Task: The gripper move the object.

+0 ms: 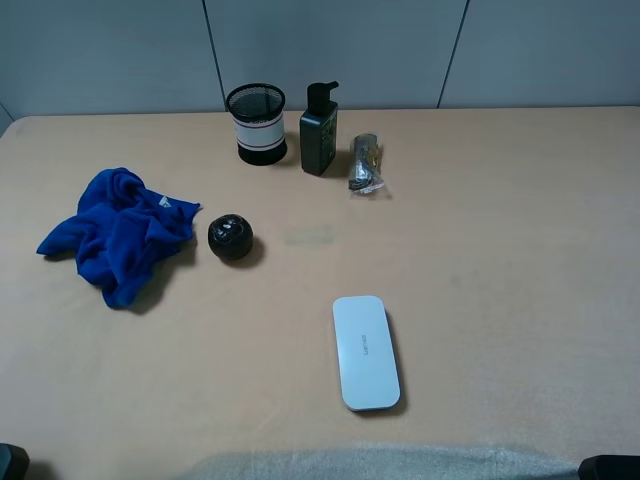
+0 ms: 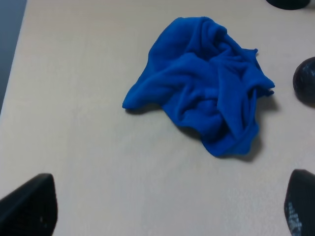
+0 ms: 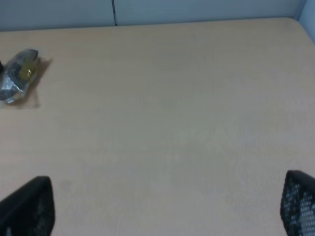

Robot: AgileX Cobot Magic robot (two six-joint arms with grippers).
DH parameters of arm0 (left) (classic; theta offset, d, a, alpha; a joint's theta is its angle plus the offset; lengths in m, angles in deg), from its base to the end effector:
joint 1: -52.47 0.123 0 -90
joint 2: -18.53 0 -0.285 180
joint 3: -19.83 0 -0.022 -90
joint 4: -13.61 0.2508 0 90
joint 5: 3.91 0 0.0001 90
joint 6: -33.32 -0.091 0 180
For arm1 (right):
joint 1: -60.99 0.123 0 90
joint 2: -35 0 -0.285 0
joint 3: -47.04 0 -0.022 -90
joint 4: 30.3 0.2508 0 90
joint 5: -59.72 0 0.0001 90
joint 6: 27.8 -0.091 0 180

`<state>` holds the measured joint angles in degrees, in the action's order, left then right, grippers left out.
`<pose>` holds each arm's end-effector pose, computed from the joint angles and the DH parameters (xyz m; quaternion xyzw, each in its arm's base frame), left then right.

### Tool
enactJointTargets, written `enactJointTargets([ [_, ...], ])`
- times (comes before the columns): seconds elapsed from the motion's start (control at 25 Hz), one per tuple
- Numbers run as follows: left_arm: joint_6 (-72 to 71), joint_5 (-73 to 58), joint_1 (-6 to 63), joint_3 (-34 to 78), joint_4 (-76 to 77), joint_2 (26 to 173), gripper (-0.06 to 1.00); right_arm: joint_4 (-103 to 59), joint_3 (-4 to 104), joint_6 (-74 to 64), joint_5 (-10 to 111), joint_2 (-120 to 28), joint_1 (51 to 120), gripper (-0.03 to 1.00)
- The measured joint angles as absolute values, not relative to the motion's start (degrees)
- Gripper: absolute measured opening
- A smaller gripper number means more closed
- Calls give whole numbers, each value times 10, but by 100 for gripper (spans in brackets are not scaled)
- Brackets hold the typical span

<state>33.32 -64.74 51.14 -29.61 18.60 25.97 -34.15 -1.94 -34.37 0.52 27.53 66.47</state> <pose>-0.0041 0.0070 0.2732 0.0084 0.8550 0.0375 0.5172 -0.0033 -0.0056 0.2777 0.0089 0.8459 0.0225 0.5328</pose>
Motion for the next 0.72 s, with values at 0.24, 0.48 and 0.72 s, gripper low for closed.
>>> enactJointTargets([
  [0.24,333,-647,511,-296,186,260,93,-343,-19,-344,5,275,665,69],
  [0.48,333,-647,511,-296,186,260,93,-341,-19,-343,5,275,665,69],
  [0.72,333,-647,511,-296,186,260,93,-341,-19,-342,5,275,665,69],
])
